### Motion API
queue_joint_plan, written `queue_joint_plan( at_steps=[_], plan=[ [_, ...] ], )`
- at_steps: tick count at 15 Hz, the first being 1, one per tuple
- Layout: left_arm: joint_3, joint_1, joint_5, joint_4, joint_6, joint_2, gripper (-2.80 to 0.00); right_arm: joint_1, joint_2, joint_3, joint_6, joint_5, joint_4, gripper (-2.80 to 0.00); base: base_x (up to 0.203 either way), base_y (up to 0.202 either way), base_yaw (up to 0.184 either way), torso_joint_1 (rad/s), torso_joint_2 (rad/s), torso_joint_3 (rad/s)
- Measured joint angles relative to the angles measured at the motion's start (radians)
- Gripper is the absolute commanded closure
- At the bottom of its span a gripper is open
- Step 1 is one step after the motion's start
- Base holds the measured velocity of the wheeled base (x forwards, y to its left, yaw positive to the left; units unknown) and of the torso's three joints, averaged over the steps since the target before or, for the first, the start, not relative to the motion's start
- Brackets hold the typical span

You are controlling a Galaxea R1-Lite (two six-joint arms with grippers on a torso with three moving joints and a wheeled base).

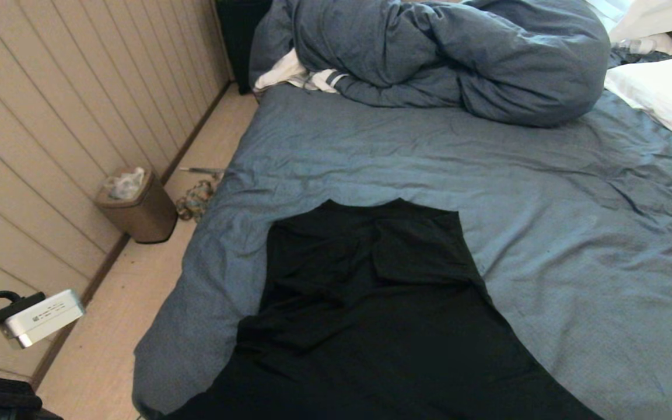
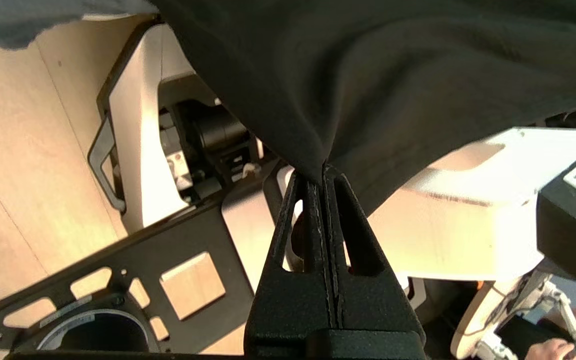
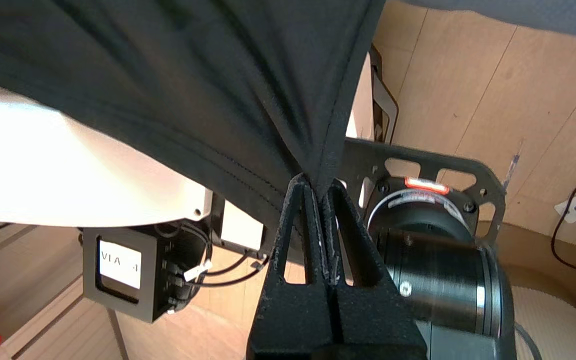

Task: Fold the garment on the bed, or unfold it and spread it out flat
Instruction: Fold the black T-shirt

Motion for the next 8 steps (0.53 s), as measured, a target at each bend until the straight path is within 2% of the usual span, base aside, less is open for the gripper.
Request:
queue_joint_plan(
  at_steps=[2,4,8],
  plan=[
    [-0.011,-0.013,0.001,0.018,-0.002,-0.007,0.00,0.001,-0.013,-0.014,0.000,0.000,0.020,0.00,0.000,0.000,0.000,0.000,0.00,0.000],
    [-0.046,-0.015,0.008,0.002,-0.006,-0.004,0.00,-0.005,-0.007,-0.025,0.002,-0.019,-0.016,0.00,0.000,0.000,0.000,0.000,0.00,0.000],
    [-0.170,0.038,0.023,-0.107,-0.013,0.087,0.00,-0.015,0.116,-0.031,0.007,-0.085,-0.239,0.00,0.000,0.000,0.000,0.000,0.00,0.000]
  ],
)
